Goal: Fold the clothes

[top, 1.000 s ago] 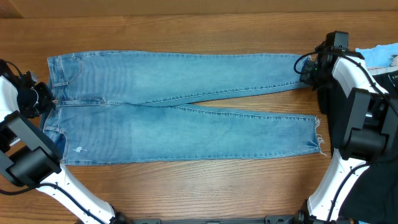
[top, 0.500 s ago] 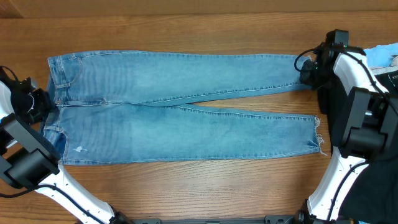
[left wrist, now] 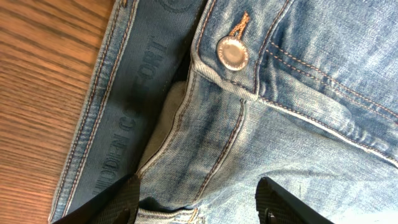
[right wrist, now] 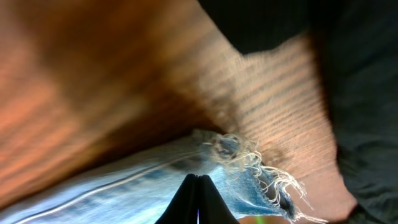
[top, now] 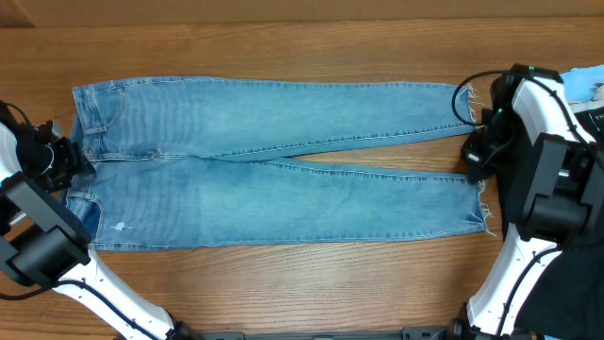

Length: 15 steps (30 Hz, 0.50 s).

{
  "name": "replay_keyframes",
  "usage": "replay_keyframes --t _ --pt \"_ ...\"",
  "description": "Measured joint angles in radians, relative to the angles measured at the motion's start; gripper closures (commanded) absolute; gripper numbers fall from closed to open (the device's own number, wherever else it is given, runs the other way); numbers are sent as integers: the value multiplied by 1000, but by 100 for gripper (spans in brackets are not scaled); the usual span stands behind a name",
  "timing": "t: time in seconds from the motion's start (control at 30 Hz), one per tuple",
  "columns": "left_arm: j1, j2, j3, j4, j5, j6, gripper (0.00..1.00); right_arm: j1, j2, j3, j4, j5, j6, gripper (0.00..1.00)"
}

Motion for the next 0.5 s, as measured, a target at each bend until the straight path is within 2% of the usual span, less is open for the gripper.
replay_keyframes --t 0.2,0.3,0.37,0.43,0.5 --pt "0 0 0 5 3 0 36 0 -27 -97 148 3 2 96" --pt "0 0 0 10 3 0 38 0 -60 -104 358 -24 -32 96" --pt "0 0 0 10 6 -1 41 0 -62 -104 412 -41 -45 96" --pt "0 0 0 10 7 -1 62 0 -62 -104 425 -49 -55 96" --pt "0 0 0 9 9 -6 75 -1 -62 -104 423 -50 -65 96"
